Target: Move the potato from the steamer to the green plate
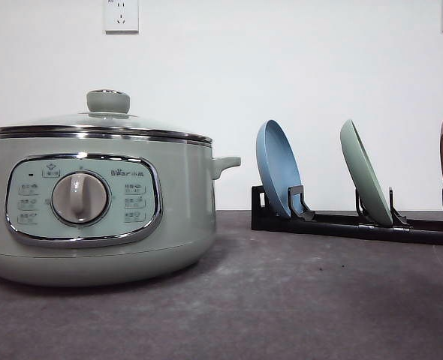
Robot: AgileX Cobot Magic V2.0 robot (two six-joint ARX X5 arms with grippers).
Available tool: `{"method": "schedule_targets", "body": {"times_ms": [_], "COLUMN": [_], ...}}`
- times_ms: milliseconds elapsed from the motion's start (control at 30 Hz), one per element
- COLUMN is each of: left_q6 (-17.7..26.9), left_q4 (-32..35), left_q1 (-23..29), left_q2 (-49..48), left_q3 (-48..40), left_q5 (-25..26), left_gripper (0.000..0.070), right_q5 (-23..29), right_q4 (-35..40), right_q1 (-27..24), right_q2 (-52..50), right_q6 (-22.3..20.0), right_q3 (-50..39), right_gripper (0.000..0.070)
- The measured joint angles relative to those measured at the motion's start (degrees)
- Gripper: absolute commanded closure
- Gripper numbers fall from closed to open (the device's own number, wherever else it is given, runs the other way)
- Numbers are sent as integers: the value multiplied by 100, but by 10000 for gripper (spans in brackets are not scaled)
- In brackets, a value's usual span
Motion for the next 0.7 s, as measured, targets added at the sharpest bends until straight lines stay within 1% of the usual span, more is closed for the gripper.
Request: {"method": "schedule_targets", "body": {"times_ms": [100,200,267,367,567,700], "left_q6": [-200,-386,-447,-500,-513,-391], "left_q4": [2,-12,-165,-247,-357,-493], "left_q1": [0,0,0,0,0,0], "left_q2": [0,0,0,9,119,385], "left_q3": [0,12,84,296,1054,1506], "left_q5": [50,239,339,345,345,345], "left_gripper": [697,697,697,697,697,697], "right_q5": [-33,-37,-39,-39,-39,-39], "right_q4": [2,-52,-103,-100,-118,-195], "right_q1": [0,0,0,0,0,0], "right_q2": [0,0,0,4,155,470], "right_q6": [187,342,385,398,422,393], "right_q3": [0,33,123,398,1011,1571], "right_gripper": [700,700,700,700,700,700]}}
